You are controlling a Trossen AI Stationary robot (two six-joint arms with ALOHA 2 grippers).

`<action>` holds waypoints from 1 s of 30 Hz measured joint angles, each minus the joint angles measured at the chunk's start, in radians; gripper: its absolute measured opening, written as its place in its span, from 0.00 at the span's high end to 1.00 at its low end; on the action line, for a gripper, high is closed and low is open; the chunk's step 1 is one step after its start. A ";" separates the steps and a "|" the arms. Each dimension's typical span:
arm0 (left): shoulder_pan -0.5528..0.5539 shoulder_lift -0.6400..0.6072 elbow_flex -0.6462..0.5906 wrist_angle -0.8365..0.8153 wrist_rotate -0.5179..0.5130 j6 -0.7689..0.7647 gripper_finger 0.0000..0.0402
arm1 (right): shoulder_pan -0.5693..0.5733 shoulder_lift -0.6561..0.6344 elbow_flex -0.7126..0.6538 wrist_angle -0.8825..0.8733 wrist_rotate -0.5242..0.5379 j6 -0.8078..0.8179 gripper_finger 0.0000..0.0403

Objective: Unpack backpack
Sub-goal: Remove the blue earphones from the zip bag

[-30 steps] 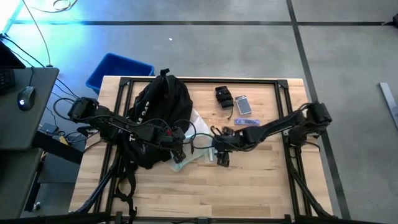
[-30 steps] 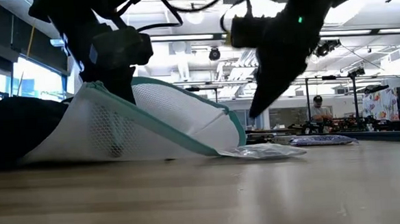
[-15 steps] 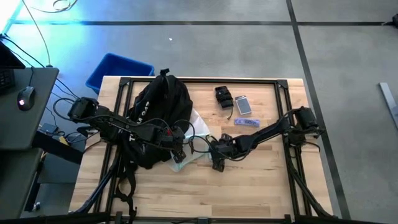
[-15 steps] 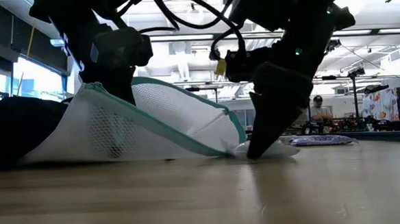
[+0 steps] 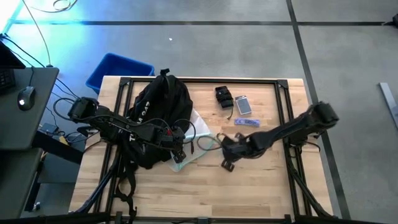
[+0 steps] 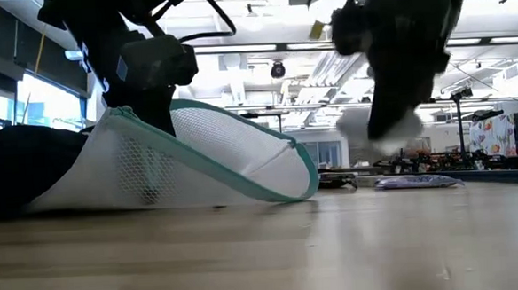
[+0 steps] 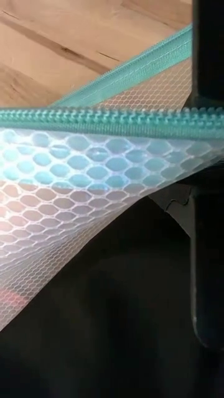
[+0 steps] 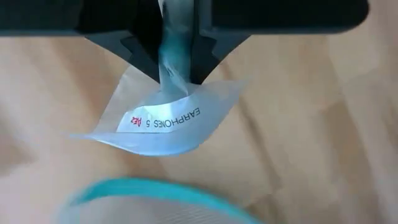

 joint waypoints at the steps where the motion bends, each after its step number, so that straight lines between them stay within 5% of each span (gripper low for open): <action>1: 0.000 0.000 0.000 0.001 0.000 0.000 1.00 | -0.013 -0.035 -0.001 -0.032 0.027 0.002 0.91; 5: 0.000 0.000 0.000 0.001 0.000 0.000 1.00 | -0.130 -0.155 0.001 -0.067 0.059 -0.078 0.94; 10: -0.001 0.000 0.000 0.002 -0.002 0.000 1.00 | -0.359 -0.177 0.001 0.025 -0.090 -0.301 0.94; 18: -0.004 0.000 0.000 0.026 0.000 -0.039 1.00 | -0.623 0.006 0.002 0.283 -0.288 -0.496 0.91; 25: -0.004 -0.001 0.000 0.034 0.000 -0.148 1.00 | -0.722 0.169 0.002 0.480 -0.314 -0.553 0.88; 30: -0.004 -0.001 0.000 0.035 0.000 -0.231 1.00 | -0.779 0.182 0.002 0.530 -0.311 -0.605 0.75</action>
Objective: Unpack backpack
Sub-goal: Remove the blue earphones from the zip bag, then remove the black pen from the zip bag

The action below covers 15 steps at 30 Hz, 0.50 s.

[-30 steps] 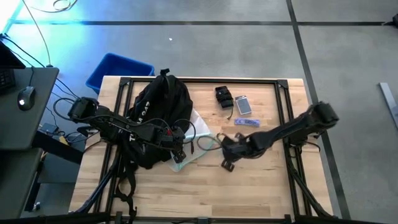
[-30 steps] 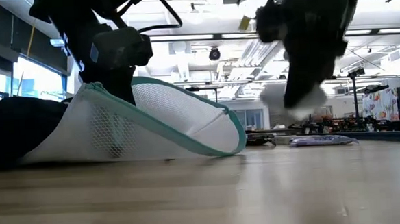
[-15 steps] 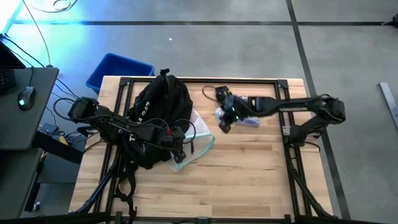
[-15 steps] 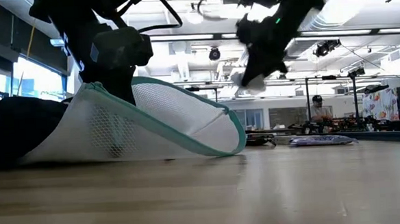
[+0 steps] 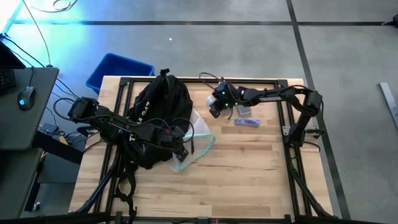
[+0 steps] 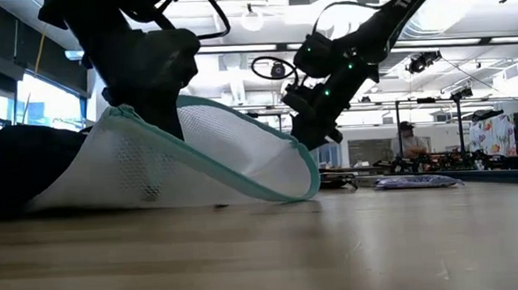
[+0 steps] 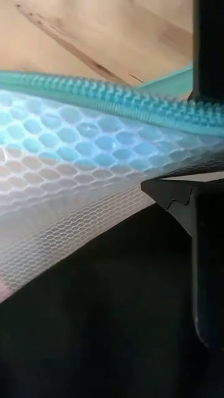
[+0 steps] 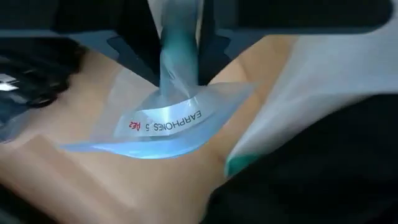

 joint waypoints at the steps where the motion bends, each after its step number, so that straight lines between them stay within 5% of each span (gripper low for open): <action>1: 0.000 0.000 0.000 0.001 0.000 -0.015 1.00 | -0.012 -0.002 0.000 0.003 0.007 -0.006 0.71; 9: 0.000 0.000 0.000 0.010 -0.014 -0.077 1.00 | -0.076 -0.020 0.000 -0.022 -0.038 0.011 0.42; 15: 0.000 0.000 0.000 0.027 -0.026 -0.083 1.00 | -0.076 -0.054 0.000 -0.060 -0.036 0.020 0.35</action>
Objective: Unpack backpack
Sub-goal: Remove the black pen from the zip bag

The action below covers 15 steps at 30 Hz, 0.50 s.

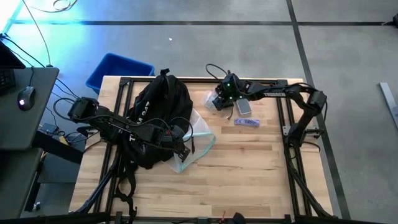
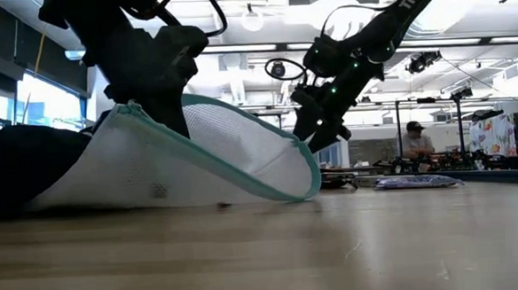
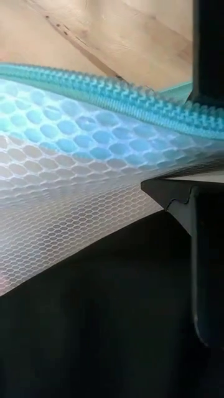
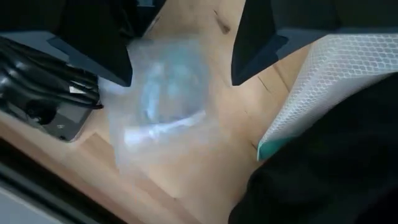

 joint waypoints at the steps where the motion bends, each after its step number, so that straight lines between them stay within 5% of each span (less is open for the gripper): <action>1: 0.000 0.000 0.000 0.000 -0.002 -0.002 1.00 | 0.004 -0.011 0.000 -0.001 0.009 0.001 0.35; 8: 0.000 0.000 0.000 -0.001 -0.003 -0.002 1.00 | 0.061 -0.112 0.000 -0.031 0.120 0.012 0.37; 15: 0.000 0.000 0.000 0.005 -0.003 0.006 1.00 | 0.279 -0.219 0.001 -0.092 -0.016 0.000 0.37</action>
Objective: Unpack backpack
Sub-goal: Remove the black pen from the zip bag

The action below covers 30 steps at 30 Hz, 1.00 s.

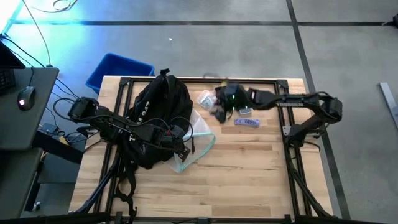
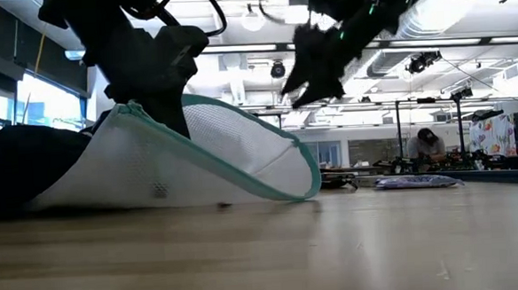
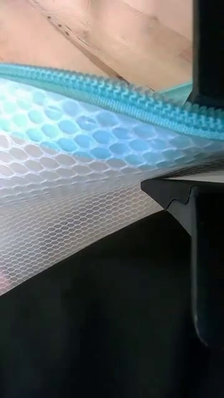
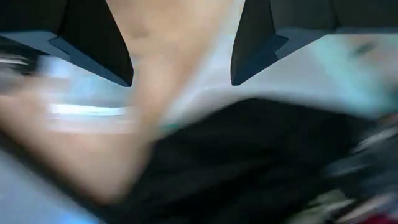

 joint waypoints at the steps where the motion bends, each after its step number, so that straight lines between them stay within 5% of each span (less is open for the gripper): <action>1: 0.000 0.000 0.000 0.009 0.000 0.004 1.00 | 0.050 -0.005 0.000 -0.013 -0.016 0.000 0.37; 6: 0.000 0.000 0.000 0.050 0.001 0.007 1.00 | 0.315 0.011 0.000 0.004 -0.044 0.021 0.37; 11: 0.000 0.000 0.000 0.112 0.019 -0.026 1.00 | 0.469 0.095 0.000 0.016 0.235 0.224 0.37; 16: -0.005 0.000 0.000 0.136 0.036 -0.025 1.00 | 0.517 0.223 0.000 0.130 0.455 0.483 0.37; 21: -0.006 0.018 0.000 0.136 0.038 0.006 1.00 | 0.525 0.354 0.000 0.342 0.504 0.604 0.37; 30: -0.008 0.078 0.001 0.149 0.067 0.070 1.00 | 0.516 0.480 0.000 0.363 0.557 0.717 0.37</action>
